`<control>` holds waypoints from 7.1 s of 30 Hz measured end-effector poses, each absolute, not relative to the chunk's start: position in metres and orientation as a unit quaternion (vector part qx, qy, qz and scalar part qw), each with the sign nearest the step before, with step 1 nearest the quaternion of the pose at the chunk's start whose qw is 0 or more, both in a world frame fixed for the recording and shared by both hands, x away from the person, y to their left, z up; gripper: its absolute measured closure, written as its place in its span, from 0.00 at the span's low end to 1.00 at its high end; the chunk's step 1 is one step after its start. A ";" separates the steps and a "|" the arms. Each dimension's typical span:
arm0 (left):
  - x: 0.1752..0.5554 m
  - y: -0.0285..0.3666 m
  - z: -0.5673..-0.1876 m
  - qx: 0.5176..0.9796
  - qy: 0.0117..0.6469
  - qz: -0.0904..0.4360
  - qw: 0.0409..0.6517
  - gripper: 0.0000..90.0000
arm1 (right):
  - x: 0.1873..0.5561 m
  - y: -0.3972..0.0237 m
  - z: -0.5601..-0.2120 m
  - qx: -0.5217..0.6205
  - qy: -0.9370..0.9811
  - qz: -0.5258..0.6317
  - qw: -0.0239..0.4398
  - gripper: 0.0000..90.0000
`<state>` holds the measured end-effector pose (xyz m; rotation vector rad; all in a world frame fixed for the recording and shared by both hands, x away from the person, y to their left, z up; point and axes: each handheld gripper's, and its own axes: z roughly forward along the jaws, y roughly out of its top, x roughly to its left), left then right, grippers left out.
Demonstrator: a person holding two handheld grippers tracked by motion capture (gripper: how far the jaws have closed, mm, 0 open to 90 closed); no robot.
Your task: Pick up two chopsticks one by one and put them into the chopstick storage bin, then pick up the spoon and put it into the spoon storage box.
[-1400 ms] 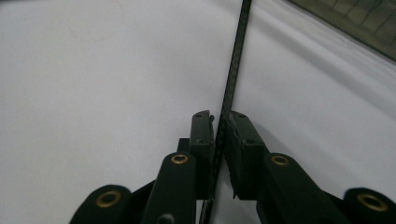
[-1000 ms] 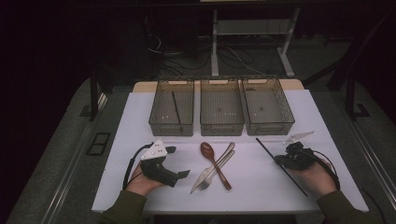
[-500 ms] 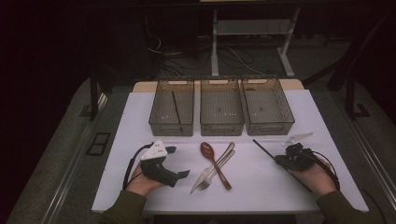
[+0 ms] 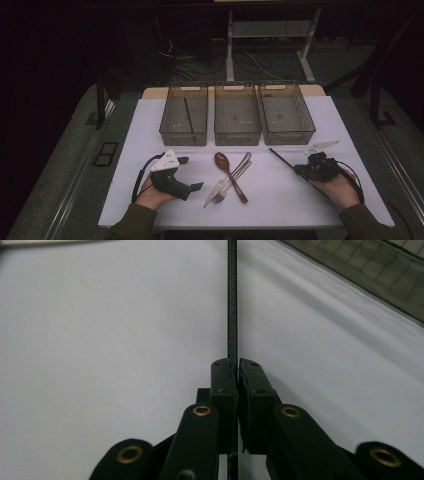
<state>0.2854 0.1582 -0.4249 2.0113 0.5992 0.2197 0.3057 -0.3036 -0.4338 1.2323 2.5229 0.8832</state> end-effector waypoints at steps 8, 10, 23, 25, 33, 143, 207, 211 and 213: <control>0.285 0.157 -0.425 0.831 0.246 0.089 0.490 0.00 | 0.305 -0.307 -0.420 0.420 0.840 0.332 0.087 0.95; 0.285 0.157 -0.425 0.831 0.246 0.089 0.490 0.00 | 0.305 -0.306 -0.417 0.419 0.838 0.339 0.082 0.95; 0.285 0.157 -0.425 0.832 0.245 0.089 0.490 0.00 | 0.313 -0.287 -0.395 0.395 0.842 0.360 0.070 0.95; 0.284 0.156 -0.425 0.830 0.246 0.089 0.492 0.00 | 0.314 -0.284 -0.391 0.391 0.842 0.364 0.071 0.95; 0.284 0.156 -0.425 0.831 0.245 0.089 0.492 0.00 | 0.326 -0.264 -0.373 0.378 0.841 0.380 0.073 0.95; 0.285 0.152 -0.424 0.833 0.230 0.082 0.496 0.00 | 0.510 -0.016 -0.333 0.344 0.854 0.385 0.060 0.47; 0.286 0.155 -0.424 0.833 0.243 0.091 0.488 0.00 | 0.327 -0.255 -0.391 0.350 0.798 0.473 0.126 0.20; 0.286 0.154 -0.424 0.833 0.242 0.092 0.488 0.00 | 0.315 -0.261 -0.399 0.355 0.800 0.465 0.133 0.20; 0.286 0.153 -0.425 0.834 0.242 0.093 0.486 0.00 | 0.310 -0.264 -0.402 0.355 0.803 0.458 0.139 0.20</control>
